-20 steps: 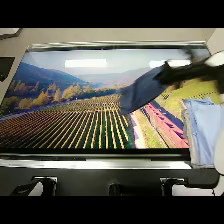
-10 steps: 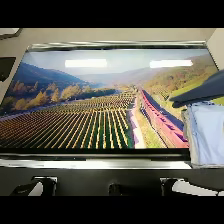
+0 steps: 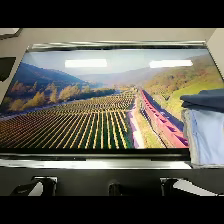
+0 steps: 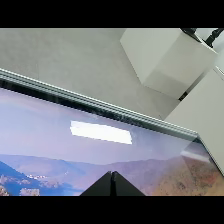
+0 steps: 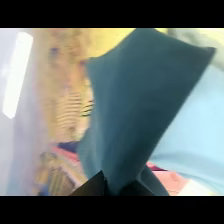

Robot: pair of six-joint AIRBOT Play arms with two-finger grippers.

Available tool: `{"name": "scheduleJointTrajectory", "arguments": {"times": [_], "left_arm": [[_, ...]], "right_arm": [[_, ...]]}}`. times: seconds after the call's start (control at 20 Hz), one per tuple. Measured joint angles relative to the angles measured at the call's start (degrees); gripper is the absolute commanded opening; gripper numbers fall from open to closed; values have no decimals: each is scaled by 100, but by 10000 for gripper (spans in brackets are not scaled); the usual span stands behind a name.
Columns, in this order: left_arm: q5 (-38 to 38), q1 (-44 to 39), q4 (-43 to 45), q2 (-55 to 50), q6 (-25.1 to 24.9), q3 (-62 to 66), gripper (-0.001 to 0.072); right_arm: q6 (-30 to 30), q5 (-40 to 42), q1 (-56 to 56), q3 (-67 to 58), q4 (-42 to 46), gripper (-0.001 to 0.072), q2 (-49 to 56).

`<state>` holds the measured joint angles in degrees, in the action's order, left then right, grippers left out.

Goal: Fold the shirts.

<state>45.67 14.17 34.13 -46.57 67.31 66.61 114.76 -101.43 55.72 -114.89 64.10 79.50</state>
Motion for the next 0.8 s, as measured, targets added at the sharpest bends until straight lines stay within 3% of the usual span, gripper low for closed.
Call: {"name": "scheduleJointTrajectory", "arguments": {"times": [0.15,0.35,0.4,0.5,0.55,0.65,0.8], "left_arm": [[0,0,0,0,-2,0,26],[0,0,0,0,-2,0,26],[0,0,0,0,-2,0,26],[0,0,0,0,-2,0,26],[0,0,0,0,-2,0,26],[0,0,0,-2,-2,7,24],[-33,-2,72,-57,0,173,21]], "right_arm": [[57,-240,28,579,820,46,-302],[-70,-286,22,2706,2092,48,-1051],[-101,-208,22,3307,2315,132,-1241],[-68,90,22,4398,2667,626,-1572],[-33,378,28,4787,2761,694,-1674],[-90,798,20,5080,2837,692,-1797],[-612,1786,-15,4468,2874,658,-1880]]}}
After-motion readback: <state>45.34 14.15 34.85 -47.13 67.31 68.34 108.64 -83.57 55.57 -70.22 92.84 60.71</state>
